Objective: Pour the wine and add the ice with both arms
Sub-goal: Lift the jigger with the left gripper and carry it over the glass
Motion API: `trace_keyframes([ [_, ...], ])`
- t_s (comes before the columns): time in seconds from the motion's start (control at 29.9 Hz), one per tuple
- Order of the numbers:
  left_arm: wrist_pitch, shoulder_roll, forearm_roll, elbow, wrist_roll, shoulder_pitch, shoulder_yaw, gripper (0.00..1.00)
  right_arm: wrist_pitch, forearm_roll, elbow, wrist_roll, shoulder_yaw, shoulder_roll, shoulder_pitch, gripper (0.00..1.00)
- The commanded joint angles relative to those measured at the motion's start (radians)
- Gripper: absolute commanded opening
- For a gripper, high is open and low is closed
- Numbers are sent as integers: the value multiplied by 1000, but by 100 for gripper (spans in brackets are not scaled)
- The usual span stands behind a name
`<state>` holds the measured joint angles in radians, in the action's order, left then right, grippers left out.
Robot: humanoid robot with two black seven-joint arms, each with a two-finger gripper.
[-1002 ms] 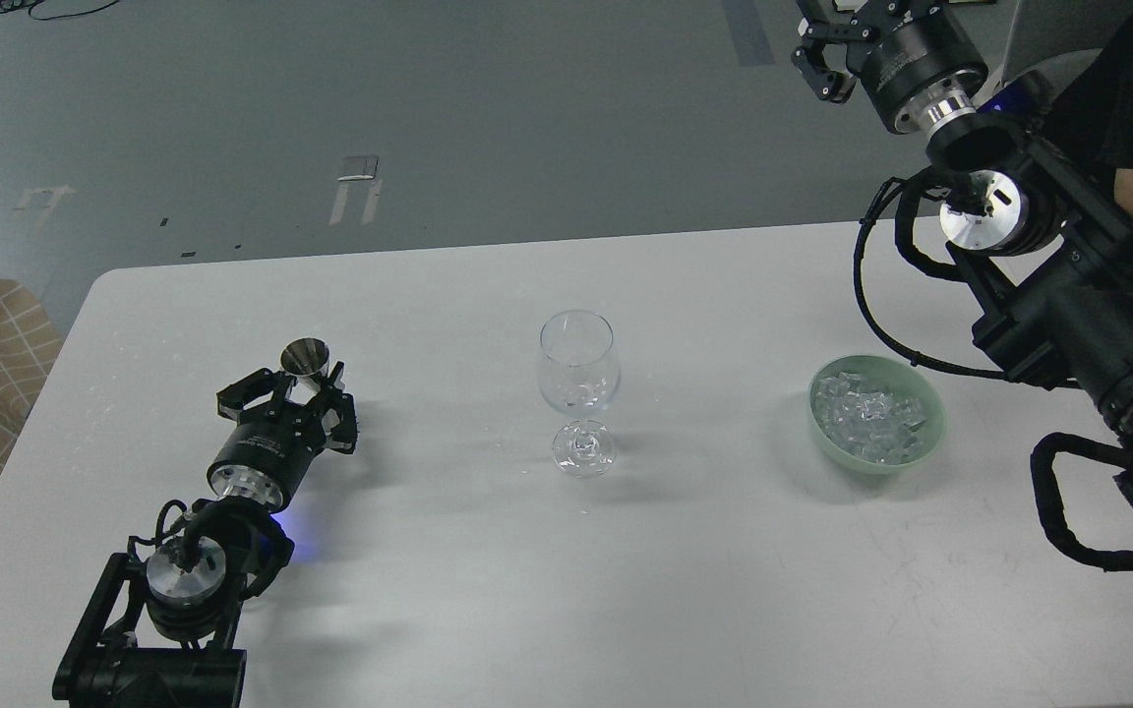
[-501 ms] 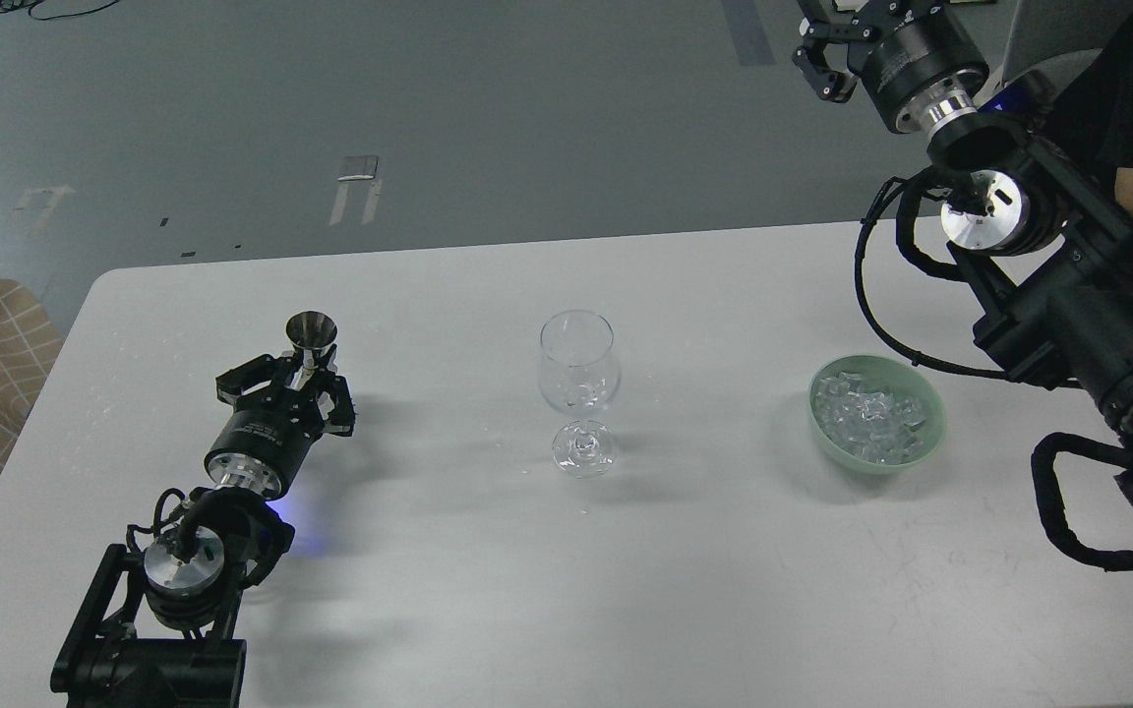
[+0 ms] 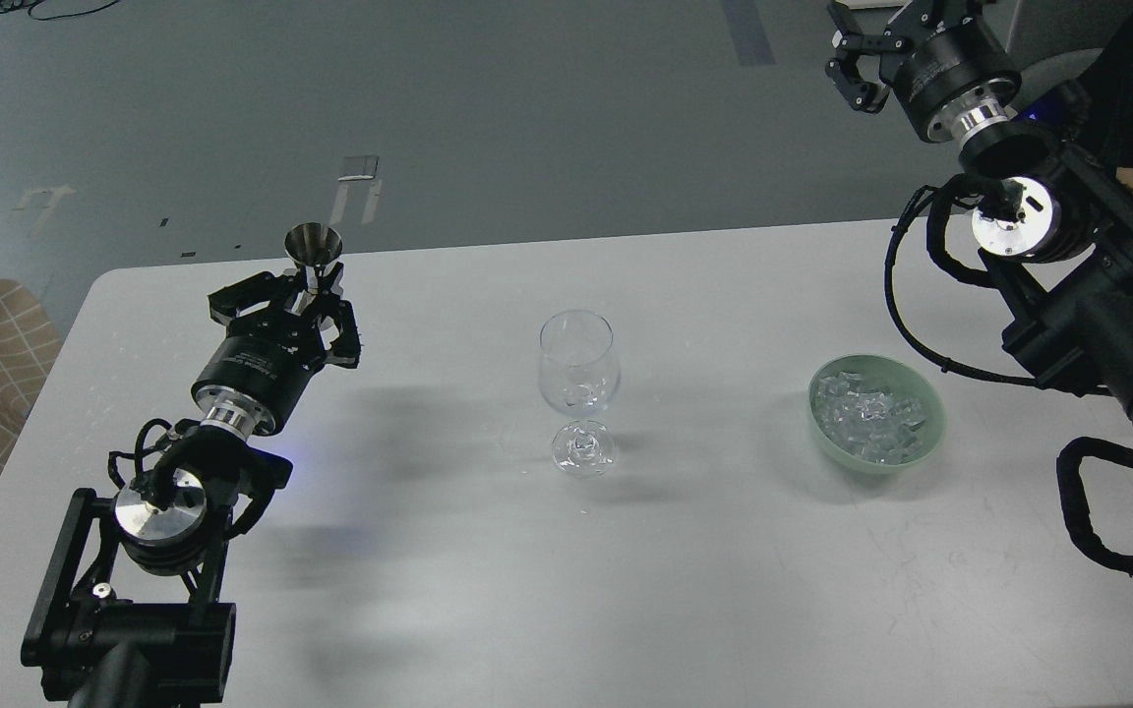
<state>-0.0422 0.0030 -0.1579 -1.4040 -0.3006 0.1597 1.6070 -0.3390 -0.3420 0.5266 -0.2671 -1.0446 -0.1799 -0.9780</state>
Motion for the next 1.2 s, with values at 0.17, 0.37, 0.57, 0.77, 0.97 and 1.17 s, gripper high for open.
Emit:
trace_keyframes([
  [0.17,122,68,-3,-223,-61,-38,-73,0,0,0,3,0,0,-1,7,100],
  [0.37,194,84,-15,-320,-89,-77,-166,0,0,0,6,-1,0,2,13,100],
  [0.57,232,77,-41,-342,-95,-85,-254,0,0,1,6,0,0,0,15,100],
  [0.77,249,60,-87,-334,-97,-72,-306,0,0,1,9,0,0,2,25,100],
  [0.97,255,42,-152,-311,-98,-71,-312,0,0,1,10,-1,-2,2,27,100],
  [1.17,269,43,-215,-302,-97,-45,-312,0,0,1,10,-1,-2,2,27,100],
])
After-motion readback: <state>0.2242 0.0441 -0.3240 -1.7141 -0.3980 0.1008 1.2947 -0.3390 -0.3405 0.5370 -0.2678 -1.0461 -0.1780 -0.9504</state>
